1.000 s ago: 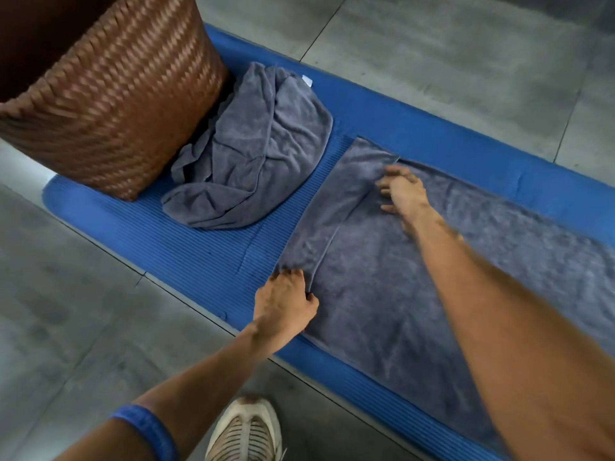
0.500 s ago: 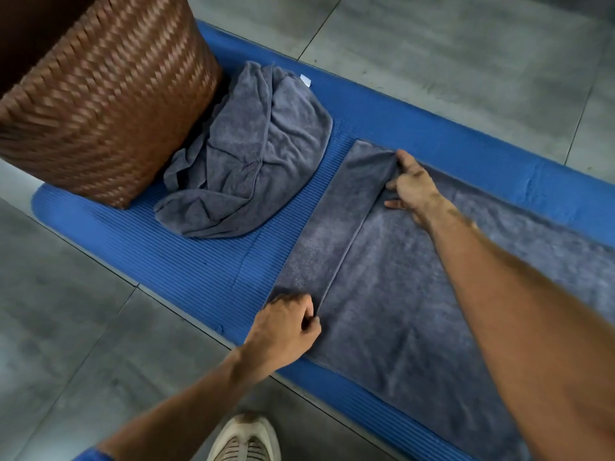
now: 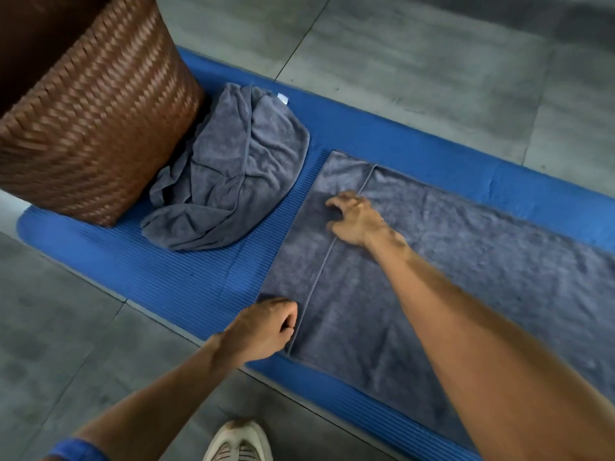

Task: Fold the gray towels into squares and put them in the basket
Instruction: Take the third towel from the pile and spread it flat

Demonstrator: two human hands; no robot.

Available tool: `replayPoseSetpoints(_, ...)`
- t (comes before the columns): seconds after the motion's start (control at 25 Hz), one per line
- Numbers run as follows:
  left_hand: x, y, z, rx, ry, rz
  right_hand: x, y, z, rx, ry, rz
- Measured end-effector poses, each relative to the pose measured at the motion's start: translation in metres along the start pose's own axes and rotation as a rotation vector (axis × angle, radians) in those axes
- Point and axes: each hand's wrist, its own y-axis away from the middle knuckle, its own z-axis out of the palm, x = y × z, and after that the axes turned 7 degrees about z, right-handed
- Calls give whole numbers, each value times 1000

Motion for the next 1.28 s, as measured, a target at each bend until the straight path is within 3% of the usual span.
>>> replayPoseSetpoints(0.16,10,-9,-14,-82,-18,-49,21,21,-28,92,-46,9)
replayPoseSetpoints(0.36,86,-39,-73,348,377,17,35,62,-69,142,91,-48)
replayPoseSetpoints(0.56,181,-68,-149,431,464,271,44,113,-162,132,334,-69)
replayPoseSetpoints(0.72,243,-81,-183,364,258,437,59,161,-230,196,502,60)
replayPoseSetpoints(0.84,281,-88,-178,283,106,518,83,211,-228,179,555,99)
replayPoseSetpoints(1.0,307,-100,-128,-12,-302,545,155,267,-176,59,303,121)
replayPoseSetpoints(1.12,319,-113,-69,-173,-448,556,219,292,-123,156,34,219)
replayPoseSetpoints(1.28,335,-120,48,-236,-493,493,288,329,-33,336,-181,460)
